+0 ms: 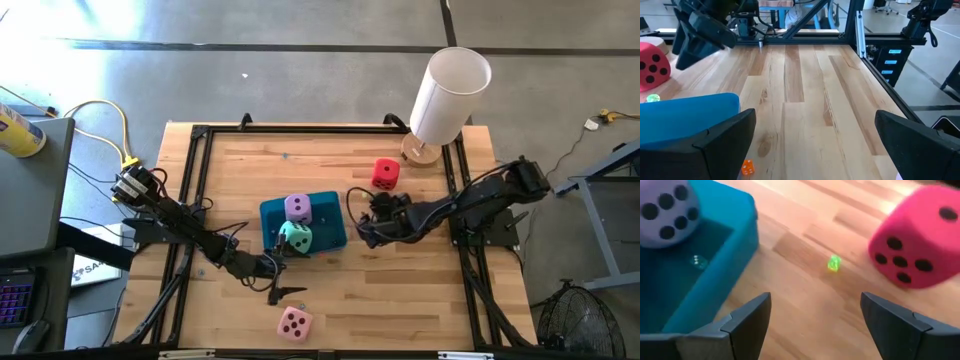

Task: Pick & Place Dice
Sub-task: Put the small light green dice into the blue bin

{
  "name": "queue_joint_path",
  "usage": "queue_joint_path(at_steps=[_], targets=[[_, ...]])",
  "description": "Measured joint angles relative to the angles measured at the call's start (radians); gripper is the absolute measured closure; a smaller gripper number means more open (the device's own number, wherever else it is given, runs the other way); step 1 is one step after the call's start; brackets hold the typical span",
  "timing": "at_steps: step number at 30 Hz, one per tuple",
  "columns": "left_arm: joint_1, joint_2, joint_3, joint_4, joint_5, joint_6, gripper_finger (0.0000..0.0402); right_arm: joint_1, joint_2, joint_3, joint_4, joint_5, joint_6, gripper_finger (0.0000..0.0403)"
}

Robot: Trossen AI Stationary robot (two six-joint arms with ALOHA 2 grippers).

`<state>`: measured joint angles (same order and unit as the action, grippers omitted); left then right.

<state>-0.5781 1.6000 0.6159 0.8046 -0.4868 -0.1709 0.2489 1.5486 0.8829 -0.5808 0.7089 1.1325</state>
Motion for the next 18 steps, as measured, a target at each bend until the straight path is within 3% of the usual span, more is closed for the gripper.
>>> queue_joint_path(at_steps=[11,18], targets=[[0.0,0.0,0.0,0.0,0.0,-0.001,0.0002,0.0,0.014,0.0,-0.031,-0.011,0.052,0.0104],[0.0,0.0,0.0,0.0,0.0,-0.001,0.0002,-0.016,0.014,0.0,-0.038,-0.088,0.053,0.0104]])
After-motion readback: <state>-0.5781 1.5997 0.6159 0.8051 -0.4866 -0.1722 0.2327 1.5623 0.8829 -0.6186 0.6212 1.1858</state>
